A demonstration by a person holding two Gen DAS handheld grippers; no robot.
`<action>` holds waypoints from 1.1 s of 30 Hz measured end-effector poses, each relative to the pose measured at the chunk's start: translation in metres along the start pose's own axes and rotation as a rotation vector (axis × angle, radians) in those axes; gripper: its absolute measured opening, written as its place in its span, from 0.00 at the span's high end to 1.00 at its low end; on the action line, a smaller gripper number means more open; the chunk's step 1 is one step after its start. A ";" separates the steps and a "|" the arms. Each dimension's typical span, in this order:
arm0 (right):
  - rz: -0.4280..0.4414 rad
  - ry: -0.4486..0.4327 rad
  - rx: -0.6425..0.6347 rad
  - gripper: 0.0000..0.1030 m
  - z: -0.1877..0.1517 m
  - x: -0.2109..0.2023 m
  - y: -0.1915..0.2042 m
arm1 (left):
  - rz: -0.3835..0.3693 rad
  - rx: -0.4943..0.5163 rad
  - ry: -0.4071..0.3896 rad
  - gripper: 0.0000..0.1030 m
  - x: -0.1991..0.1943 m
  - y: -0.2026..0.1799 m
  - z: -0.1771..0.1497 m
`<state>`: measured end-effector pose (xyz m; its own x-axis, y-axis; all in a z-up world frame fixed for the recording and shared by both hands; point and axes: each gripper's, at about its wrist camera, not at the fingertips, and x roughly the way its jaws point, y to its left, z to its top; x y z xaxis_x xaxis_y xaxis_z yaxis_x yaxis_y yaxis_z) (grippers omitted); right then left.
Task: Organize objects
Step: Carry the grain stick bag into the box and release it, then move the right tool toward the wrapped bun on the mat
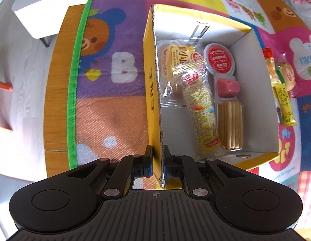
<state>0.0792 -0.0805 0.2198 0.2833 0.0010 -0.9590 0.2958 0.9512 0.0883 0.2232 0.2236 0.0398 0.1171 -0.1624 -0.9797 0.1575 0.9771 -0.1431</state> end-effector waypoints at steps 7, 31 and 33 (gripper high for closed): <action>-0.029 -0.018 -0.152 0.61 0.031 0.045 -0.028 | 0.055 0.024 0.023 0.90 0.004 -0.011 -0.001; -0.018 0.027 -0.281 0.38 0.168 0.212 -0.030 | 0.035 -0.156 -0.002 0.91 -0.005 -0.005 -0.004; -0.023 0.024 -0.283 0.38 0.166 0.213 -0.029 | 0.038 -0.151 0.004 0.91 -0.004 -0.006 -0.005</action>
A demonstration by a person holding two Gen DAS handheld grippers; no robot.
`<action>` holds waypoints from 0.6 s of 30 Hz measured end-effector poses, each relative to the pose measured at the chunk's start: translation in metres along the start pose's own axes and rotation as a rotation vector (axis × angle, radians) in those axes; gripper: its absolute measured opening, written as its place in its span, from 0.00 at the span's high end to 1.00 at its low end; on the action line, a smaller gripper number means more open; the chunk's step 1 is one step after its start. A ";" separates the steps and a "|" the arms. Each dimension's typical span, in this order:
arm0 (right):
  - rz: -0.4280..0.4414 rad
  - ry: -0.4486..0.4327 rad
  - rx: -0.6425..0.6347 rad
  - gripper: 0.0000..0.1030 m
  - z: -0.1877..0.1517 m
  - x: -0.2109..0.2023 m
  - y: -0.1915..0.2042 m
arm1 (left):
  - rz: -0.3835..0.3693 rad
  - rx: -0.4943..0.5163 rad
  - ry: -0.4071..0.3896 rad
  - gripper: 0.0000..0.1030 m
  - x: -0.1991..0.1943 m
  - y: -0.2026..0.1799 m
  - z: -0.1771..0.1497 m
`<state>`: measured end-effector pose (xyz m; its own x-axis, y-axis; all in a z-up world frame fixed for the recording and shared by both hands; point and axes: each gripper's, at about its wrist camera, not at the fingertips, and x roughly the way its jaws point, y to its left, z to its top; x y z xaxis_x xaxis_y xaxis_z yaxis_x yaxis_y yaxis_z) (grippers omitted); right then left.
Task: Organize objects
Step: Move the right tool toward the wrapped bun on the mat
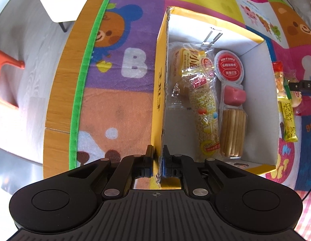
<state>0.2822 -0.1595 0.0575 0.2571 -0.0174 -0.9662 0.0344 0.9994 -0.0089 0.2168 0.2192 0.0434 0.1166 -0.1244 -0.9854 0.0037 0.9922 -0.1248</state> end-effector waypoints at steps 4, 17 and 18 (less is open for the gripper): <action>-0.003 0.034 -0.009 0.46 -0.010 -0.008 0.000 | 0.007 0.010 0.017 0.91 0.003 -0.001 -0.003; 0.038 -0.064 0.151 0.48 -0.090 -0.150 0.010 | -0.014 0.075 0.034 0.91 -0.006 -0.002 -0.002; 0.050 -0.064 0.148 0.48 -0.096 -0.162 0.018 | -0.015 0.082 0.034 0.91 -0.006 -0.002 -0.002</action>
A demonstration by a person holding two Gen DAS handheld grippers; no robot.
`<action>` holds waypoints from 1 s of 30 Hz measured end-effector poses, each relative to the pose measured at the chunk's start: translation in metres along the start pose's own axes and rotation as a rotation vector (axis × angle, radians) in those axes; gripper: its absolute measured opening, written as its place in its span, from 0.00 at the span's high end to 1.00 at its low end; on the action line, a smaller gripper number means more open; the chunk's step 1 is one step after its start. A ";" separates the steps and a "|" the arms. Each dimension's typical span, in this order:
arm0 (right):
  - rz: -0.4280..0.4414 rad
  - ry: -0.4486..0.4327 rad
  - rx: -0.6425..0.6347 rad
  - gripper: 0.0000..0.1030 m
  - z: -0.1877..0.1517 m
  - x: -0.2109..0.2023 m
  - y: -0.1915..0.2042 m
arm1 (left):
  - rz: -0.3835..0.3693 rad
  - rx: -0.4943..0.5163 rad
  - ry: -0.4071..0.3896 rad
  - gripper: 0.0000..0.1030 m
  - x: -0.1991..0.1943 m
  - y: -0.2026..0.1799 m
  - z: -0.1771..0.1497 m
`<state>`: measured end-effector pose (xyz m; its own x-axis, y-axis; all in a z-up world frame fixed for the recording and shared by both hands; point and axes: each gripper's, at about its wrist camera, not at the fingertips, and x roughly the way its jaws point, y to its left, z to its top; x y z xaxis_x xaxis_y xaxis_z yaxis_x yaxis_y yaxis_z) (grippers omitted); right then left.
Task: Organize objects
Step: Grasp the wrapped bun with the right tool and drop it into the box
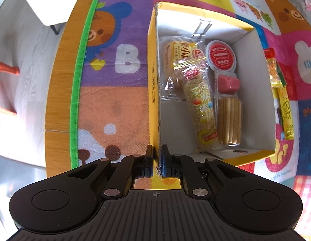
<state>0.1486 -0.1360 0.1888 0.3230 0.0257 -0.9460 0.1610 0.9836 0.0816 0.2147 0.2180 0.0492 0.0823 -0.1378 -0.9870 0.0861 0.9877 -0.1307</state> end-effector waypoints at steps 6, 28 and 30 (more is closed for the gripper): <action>0.079 0.073 -0.085 0.48 -0.036 -0.048 0.057 | -0.045 0.009 0.005 0.90 0.003 0.009 -0.002; 0.215 0.094 -0.063 0.48 -0.070 -0.129 0.171 | -0.116 0.005 0.007 0.88 0.000 0.028 -0.016; 0.207 0.084 -0.065 0.48 -0.071 -0.129 0.176 | -0.115 0.016 0.005 0.88 0.000 0.027 -0.015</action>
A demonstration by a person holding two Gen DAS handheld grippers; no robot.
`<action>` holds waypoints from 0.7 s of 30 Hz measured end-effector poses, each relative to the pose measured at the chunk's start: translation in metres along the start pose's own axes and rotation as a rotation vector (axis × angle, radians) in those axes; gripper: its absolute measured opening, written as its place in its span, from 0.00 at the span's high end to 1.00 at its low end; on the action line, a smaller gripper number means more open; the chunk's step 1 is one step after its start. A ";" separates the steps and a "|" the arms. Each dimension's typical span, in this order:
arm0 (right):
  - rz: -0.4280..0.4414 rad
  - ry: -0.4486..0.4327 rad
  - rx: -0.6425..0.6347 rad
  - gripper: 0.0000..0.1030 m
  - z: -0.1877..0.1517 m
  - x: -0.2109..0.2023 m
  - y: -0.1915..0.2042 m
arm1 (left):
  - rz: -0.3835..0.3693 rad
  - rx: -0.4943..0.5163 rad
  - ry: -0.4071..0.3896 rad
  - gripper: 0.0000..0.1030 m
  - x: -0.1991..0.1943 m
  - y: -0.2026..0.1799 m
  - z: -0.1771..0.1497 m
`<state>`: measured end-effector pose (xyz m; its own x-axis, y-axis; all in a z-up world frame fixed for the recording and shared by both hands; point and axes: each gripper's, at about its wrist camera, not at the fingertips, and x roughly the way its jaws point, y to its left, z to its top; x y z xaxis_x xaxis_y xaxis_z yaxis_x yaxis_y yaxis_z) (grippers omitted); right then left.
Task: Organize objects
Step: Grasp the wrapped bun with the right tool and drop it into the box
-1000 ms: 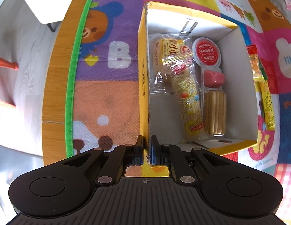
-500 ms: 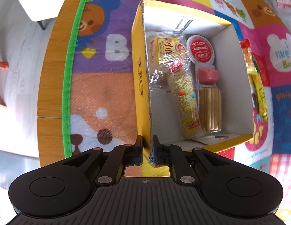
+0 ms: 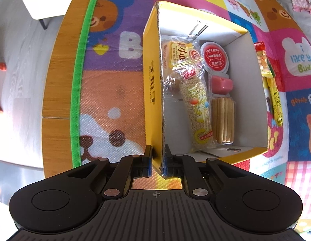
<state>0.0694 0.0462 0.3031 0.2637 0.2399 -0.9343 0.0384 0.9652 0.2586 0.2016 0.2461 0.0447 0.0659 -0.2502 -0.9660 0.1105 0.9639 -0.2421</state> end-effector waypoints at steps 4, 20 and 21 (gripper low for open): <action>-0.020 -0.006 0.004 0.48 0.003 0.005 0.007 | -0.011 0.010 -0.001 0.88 0.000 0.001 -0.001; 0.070 -0.090 0.102 0.37 0.082 0.062 0.026 | -0.035 -0.013 -0.008 0.87 -0.001 0.005 -0.003; 0.076 -0.095 0.099 0.37 0.083 0.063 0.026 | -0.035 -0.011 -0.007 0.87 -0.001 0.005 -0.003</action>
<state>0.1670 0.0775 0.2714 0.3594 0.2965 -0.8848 0.1086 0.9284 0.3553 0.1993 0.2515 0.0441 0.0693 -0.2848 -0.9561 0.1020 0.9554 -0.2772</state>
